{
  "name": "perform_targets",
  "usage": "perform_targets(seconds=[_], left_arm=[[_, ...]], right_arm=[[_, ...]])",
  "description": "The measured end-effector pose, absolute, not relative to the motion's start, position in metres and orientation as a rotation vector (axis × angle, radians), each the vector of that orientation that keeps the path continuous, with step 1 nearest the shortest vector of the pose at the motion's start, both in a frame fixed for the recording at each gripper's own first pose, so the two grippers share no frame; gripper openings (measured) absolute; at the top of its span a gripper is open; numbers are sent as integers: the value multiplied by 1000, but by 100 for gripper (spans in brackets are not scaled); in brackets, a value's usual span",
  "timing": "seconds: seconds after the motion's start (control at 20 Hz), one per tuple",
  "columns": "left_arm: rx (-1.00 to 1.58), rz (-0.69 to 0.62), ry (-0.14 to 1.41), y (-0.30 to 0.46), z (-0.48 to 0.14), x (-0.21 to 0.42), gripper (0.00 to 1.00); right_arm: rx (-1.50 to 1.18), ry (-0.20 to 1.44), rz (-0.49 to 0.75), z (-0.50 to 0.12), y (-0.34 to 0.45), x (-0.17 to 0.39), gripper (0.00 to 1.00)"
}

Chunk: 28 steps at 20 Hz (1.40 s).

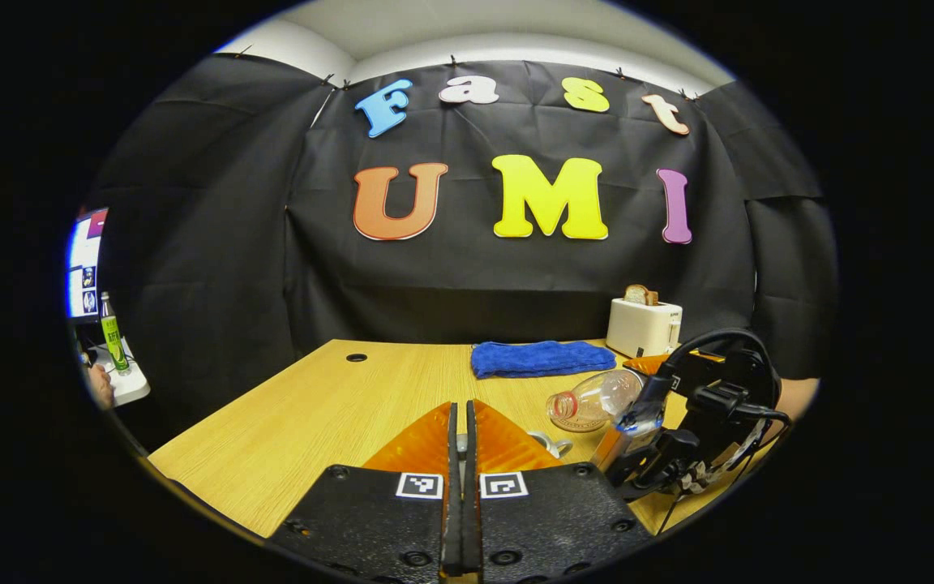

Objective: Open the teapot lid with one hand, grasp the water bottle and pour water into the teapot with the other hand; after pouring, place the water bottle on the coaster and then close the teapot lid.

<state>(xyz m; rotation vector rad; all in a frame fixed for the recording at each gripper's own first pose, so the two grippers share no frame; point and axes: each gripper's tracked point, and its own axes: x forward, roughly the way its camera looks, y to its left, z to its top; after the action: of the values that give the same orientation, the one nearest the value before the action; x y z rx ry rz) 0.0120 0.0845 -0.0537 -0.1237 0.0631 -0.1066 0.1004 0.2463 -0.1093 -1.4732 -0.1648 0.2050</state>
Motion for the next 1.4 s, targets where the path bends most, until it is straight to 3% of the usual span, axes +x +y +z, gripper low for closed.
perform_targets(seconds=[0.5, 1.4], left_arm=[[-117, -99, 87, 88, -64, 16, 3], [-116, -106, 100, 86, -65, 13, 3]], right_arm=[[-1769, -378, 105, -93, 256, 104, 72], [-1935, -606, 1, -51, 272, 103, 72]])
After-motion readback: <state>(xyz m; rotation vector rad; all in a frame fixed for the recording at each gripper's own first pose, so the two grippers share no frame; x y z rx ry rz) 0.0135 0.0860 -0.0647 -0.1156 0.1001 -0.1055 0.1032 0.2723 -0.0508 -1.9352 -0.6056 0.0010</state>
